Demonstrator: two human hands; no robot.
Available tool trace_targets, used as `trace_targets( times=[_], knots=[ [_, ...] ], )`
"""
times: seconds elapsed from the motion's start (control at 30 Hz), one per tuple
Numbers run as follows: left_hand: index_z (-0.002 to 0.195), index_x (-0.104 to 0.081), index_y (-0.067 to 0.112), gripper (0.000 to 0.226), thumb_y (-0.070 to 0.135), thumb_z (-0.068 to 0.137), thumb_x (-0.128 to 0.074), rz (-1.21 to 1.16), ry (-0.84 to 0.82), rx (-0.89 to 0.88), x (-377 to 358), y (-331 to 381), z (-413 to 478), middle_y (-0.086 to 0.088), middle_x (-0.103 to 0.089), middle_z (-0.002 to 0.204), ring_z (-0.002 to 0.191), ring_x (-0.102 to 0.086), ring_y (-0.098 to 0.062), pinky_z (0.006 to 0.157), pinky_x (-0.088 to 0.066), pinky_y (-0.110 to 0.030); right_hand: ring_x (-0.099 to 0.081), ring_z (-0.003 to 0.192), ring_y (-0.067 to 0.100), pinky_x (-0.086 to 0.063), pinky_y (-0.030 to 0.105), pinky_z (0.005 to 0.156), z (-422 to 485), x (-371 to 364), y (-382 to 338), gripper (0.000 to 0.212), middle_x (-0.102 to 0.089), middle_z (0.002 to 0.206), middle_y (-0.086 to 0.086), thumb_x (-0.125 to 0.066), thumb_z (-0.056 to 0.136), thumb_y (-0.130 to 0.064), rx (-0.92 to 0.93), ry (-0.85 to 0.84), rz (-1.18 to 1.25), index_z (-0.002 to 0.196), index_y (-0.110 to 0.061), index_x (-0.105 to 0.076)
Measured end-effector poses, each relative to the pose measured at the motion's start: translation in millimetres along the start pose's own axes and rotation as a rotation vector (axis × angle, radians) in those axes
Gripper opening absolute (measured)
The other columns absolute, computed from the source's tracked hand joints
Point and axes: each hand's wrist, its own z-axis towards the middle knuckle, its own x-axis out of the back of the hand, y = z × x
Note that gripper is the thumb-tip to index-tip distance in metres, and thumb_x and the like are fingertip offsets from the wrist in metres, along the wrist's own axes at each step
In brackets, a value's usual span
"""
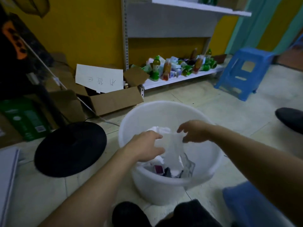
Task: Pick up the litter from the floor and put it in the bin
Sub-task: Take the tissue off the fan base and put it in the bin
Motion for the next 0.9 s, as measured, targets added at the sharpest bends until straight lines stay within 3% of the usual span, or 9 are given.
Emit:
trace_targets(
  times=[0.03,0.1,0.27,0.53,0.67,0.77,0.9],
  knots=[
    [0.134,-0.049,0.033,0.056,0.051,0.082,-0.059,-0.013,0.033,0.011,-4,-2,-9,0.006,-0.052,0.139,0.124,-0.048,-0.02,0.104,-0.038,-0.037,-0.054,0.118,0.023,-0.042,0.036,0.1,-3,-12,3,0.052,-0.055,0.134,0.004,-0.067,0.085,-0.022,0.0,0.017,-0.036,0.135,-0.022,-0.05],
    [0.131,-0.05,0.033,0.052,0.052,0.083,-0.055,0.06,0.086,0.0,-2,-5,-26,0.007,-0.052,0.138,0.124,-0.047,-0.02,0.108,-0.032,-0.036,-0.052,0.12,0.024,-0.041,0.037,0.102,-18,-23,8,0.062,-0.048,0.142,0.006,-0.067,0.085,-0.03,0.007,0.105,0.018,0.141,-0.024,-0.041],
    [0.131,-0.051,0.031,0.053,0.054,0.084,-0.054,0.19,0.047,-0.008,9,13,-59,0.008,-0.052,0.139,0.125,-0.046,-0.017,0.107,-0.033,-0.035,-0.054,0.115,0.022,-0.043,0.035,0.095,-76,-6,23,0.06,-0.051,0.138,0.004,-0.068,0.083,-0.037,0.089,0.2,-0.021,0.137,-0.028,-0.045],
    [0.122,-0.057,0.04,0.052,0.069,0.08,-0.049,0.156,0.109,0.066,-38,53,-52,0.012,-0.059,0.129,0.113,-0.048,-0.014,0.096,-0.033,-0.035,-0.049,0.124,0.023,-0.035,0.041,0.107,-62,-26,14,0.055,-0.052,0.139,0.001,-0.062,0.086,-0.047,0.295,0.015,-0.062,0.135,-0.026,-0.049],
    [0.123,-0.055,0.041,0.054,0.07,0.079,-0.048,0.157,0.162,0.172,-47,69,-28,0.012,-0.059,0.129,0.113,-0.049,-0.015,0.1,-0.04,-0.039,-0.045,0.128,0.026,-0.029,0.048,0.111,-54,-40,48,0.061,-0.046,0.145,0.003,-0.054,0.088,-0.053,0.371,0.192,-0.134,0.141,-0.028,-0.039],
    [0.128,-0.051,0.039,0.055,0.067,0.081,-0.051,0.15,0.193,0.179,-30,105,-10,0.01,-0.057,0.133,0.116,-0.048,-0.017,0.1,-0.041,-0.039,-0.037,0.135,0.026,-0.018,0.053,0.114,-68,-9,89,0.067,-0.038,0.151,0.003,-0.052,0.086,-0.057,0.372,0.277,-0.106,0.144,-0.031,-0.032],
    [0.138,-0.042,0.032,0.062,0.061,0.084,-0.051,0.124,0.24,0.189,15,167,2,0.005,-0.05,0.141,0.127,-0.043,-0.02,0.109,-0.033,-0.042,-0.029,0.14,0.027,-0.015,0.052,0.114,-89,65,127,0.076,-0.027,0.157,0.004,-0.051,0.085,-0.061,0.333,0.276,-0.097,0.149,-0.033,-0.02]
  ],
)
